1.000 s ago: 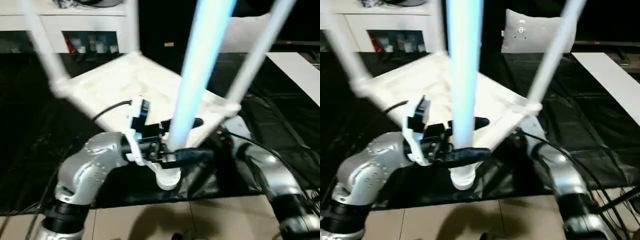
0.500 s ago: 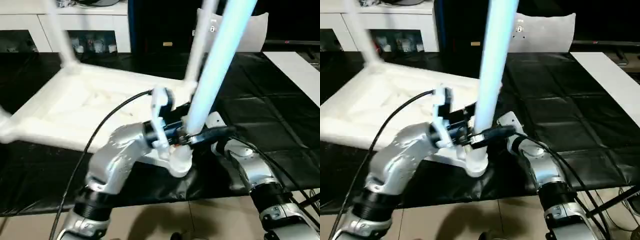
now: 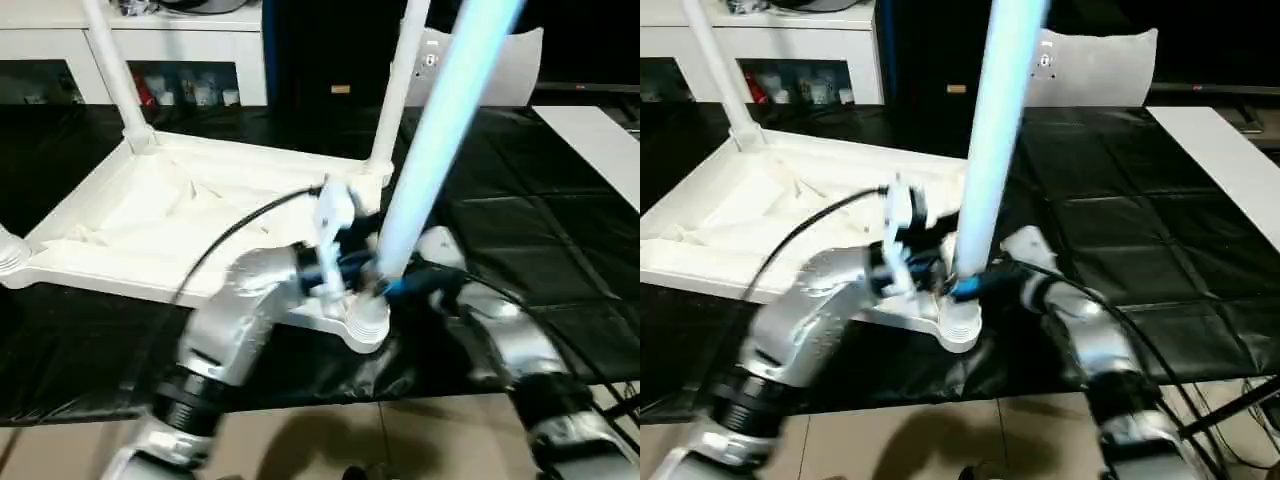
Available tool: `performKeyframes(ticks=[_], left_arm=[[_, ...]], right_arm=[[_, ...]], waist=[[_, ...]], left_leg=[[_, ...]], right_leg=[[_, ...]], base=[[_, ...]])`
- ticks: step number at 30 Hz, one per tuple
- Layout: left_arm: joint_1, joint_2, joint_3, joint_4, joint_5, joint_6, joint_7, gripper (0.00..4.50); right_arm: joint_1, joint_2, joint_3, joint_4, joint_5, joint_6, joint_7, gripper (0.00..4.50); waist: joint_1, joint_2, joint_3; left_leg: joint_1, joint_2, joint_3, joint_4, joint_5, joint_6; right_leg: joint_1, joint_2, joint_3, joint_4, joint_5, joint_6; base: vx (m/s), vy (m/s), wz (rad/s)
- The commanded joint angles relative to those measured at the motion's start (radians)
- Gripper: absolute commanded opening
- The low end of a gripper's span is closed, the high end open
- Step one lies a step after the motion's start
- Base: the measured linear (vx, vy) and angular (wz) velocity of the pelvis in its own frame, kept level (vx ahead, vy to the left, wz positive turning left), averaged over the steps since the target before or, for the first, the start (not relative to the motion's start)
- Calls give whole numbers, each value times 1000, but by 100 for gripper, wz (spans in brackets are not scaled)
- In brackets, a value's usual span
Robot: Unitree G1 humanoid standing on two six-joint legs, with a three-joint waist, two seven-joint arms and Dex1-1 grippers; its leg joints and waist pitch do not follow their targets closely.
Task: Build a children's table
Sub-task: Rotate table base, then rotate leg to tighten
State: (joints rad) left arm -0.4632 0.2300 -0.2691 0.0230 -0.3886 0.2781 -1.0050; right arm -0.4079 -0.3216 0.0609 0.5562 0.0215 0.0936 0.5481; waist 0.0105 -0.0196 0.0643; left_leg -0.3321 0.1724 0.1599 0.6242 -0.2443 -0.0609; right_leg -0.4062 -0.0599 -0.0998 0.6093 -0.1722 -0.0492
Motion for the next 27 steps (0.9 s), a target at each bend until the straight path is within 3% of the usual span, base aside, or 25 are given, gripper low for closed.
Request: performKeyframes(ticks=[1,8,12,13,15,20,27], left_arm=[[16,57,7,13,23,4,-76,441],[-10,172,-49,145,108,-71,-177,441],[-71,215,-105,271,202,-175,-221,407],[-123,231,-143,370,272,-245,-241,407],[-158,232,-159,439,309,-287,-249,389],[-219,219,-180,574,348,-343,-277,343],[-264,179,-167,719,351,-429,-327,294]], right_arm=[[24,-23,-33,-62,34,-22,37,450],[82,-77,-24,-160,64,-24,127,450],[116,-120,-16,-239,100,-15,220,450],[152,-164,-5,-319,130,0,308,450],[179,-198,3,-376,151,18,363,450],[232,-270,10,-469,196,63,464,450],[291,-332,11,-625,320,199,576,450]], waist=[[8,9,-69],[8,12,-66],[16,16,-67],[24,21,-65],[29,14,-70],[35,17,-72],[45,12,-71]], left_leg=[[-16,51,-12,-74,-61,75],[-14,49,-13,-76,-95,71],[-11,50,-14,-78,-99,71],[-12,46,-13,-77,-92,81],[-12,48,-14,-76,-82,90],[-16,47,-12,-73,-68,93],[-19,46,-15,-74,-75,105]], right_leg=[[71,-86,67,-74,-224,-188],[71,-84,66,-82,-288,-168],[70,-84,67,-85,-296,-155],[71,-81,67,-91,-292,-147],[75,-83,69,-84,-266,-137],[75,-86,65,-88,-273,-151],[77,-88,60,-99,-356,-107]], base=[[0,0,0],[0,0,0],[0,0,0],[0,0,0],[0,0,0],[0,0,0],[0,0,0]])
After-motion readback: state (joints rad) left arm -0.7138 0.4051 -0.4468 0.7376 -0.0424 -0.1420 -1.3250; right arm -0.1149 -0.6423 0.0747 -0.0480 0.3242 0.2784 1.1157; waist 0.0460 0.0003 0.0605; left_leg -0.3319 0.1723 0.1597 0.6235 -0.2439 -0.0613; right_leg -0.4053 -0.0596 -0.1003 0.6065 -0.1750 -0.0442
